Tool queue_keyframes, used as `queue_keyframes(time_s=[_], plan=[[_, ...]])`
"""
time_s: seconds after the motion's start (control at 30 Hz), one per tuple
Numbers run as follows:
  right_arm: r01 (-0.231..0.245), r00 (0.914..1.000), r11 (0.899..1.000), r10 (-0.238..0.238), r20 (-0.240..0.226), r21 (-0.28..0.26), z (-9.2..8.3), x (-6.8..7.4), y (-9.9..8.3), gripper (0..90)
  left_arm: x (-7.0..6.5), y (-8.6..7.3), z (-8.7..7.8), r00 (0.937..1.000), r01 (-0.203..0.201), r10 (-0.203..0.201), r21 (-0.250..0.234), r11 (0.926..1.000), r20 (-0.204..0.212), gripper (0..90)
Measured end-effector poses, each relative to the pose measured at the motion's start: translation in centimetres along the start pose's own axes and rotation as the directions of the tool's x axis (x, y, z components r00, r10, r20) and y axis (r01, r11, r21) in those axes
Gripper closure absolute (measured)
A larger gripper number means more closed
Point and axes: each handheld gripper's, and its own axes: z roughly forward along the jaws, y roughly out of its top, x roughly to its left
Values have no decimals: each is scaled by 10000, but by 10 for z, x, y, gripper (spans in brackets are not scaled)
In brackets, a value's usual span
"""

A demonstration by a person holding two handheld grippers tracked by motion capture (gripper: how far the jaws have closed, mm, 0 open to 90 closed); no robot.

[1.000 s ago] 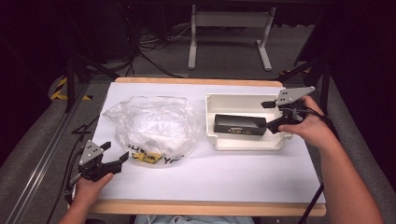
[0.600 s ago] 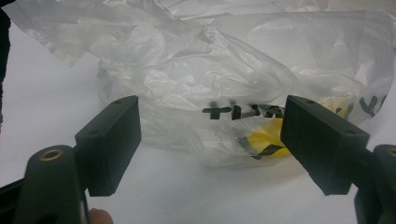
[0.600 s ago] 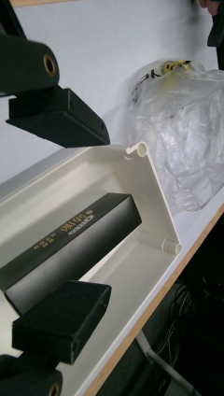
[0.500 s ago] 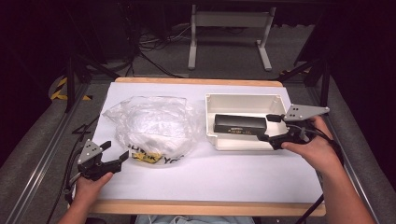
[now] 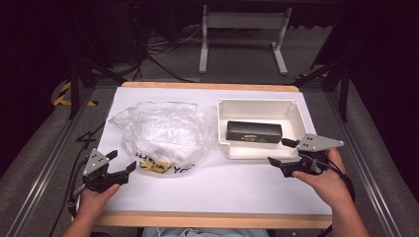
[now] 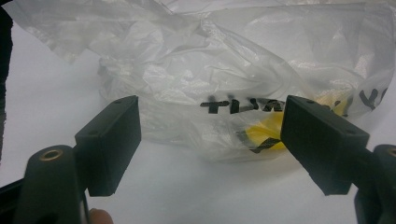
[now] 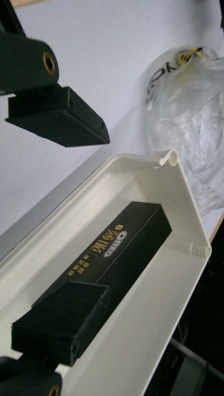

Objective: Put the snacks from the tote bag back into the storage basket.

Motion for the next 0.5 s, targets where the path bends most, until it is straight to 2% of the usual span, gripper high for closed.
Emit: queue_keyframes(time_s=[0.17,0.33,0.5], plan=[[-369,9993,9993,369,98,7,11,0,-16,230,0,-1,0,10000,46,-46,39,10000,48,211],[-535,9974,9984,542,469,-162,17,1,-30,219,1,-1,0,9999,-12,11,87,10000,130,210],[-801,9960,9968,803,395,-85,25,3,-47,212,2,-2,0,9998,4,-5,87,10000,179,209]])
